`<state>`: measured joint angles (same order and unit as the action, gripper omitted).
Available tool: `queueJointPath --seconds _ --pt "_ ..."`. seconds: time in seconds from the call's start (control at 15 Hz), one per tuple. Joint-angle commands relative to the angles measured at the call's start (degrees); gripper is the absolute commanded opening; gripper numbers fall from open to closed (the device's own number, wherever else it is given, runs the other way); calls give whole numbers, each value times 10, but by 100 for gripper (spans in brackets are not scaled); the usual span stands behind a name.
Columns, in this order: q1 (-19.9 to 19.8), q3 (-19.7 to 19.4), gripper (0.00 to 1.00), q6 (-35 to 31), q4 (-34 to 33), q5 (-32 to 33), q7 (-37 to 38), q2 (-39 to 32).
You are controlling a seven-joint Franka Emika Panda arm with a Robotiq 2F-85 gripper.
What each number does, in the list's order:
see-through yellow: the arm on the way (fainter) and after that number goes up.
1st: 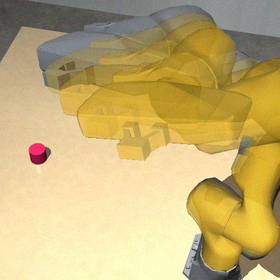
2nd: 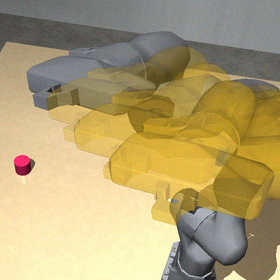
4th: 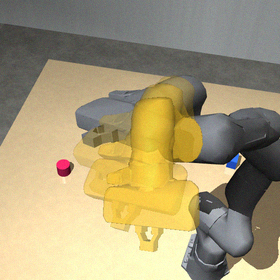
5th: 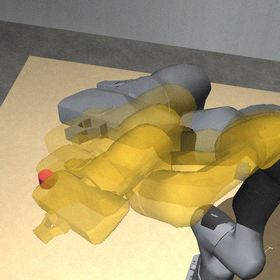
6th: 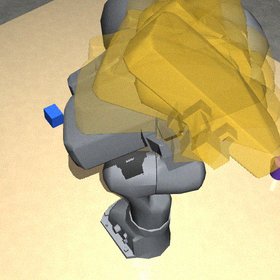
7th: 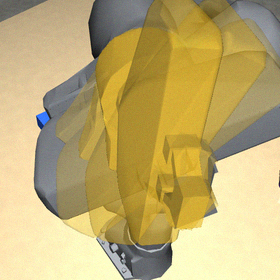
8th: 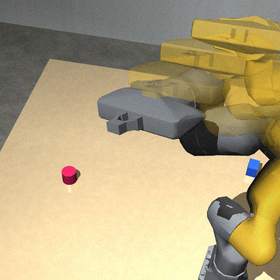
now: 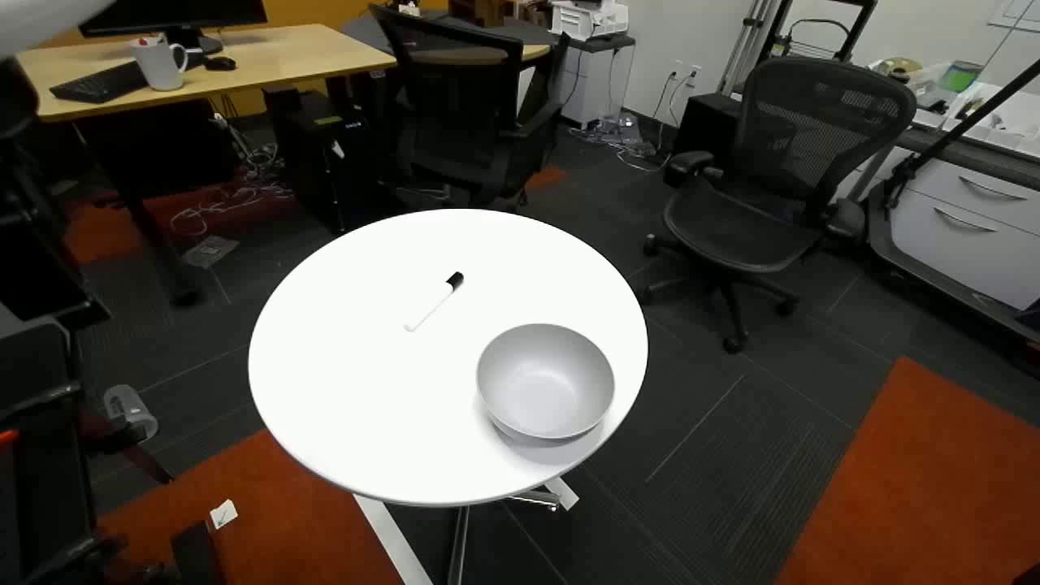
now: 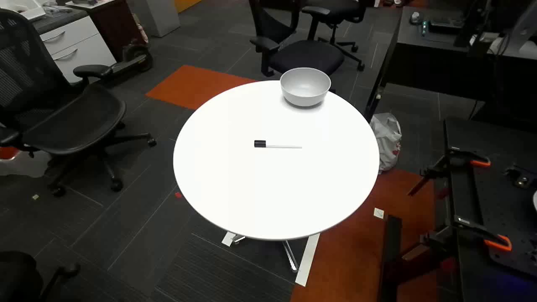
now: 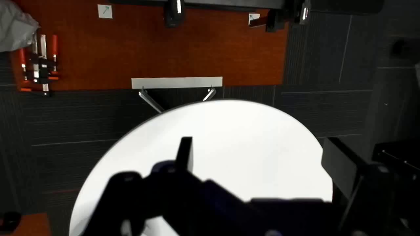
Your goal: Put the marker in the bowl
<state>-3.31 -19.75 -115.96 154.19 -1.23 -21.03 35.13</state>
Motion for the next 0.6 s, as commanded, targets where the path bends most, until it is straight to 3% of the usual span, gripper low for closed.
queueJointPath --seconds 0.0,0.27,0.53 --pt "-14 14 100 1 -1 -9 -8 -3" --pt "-14 14 100 1 -1 -9 -8 -3" --pt "2 32 100 -4 -41 -7 -2 -49"
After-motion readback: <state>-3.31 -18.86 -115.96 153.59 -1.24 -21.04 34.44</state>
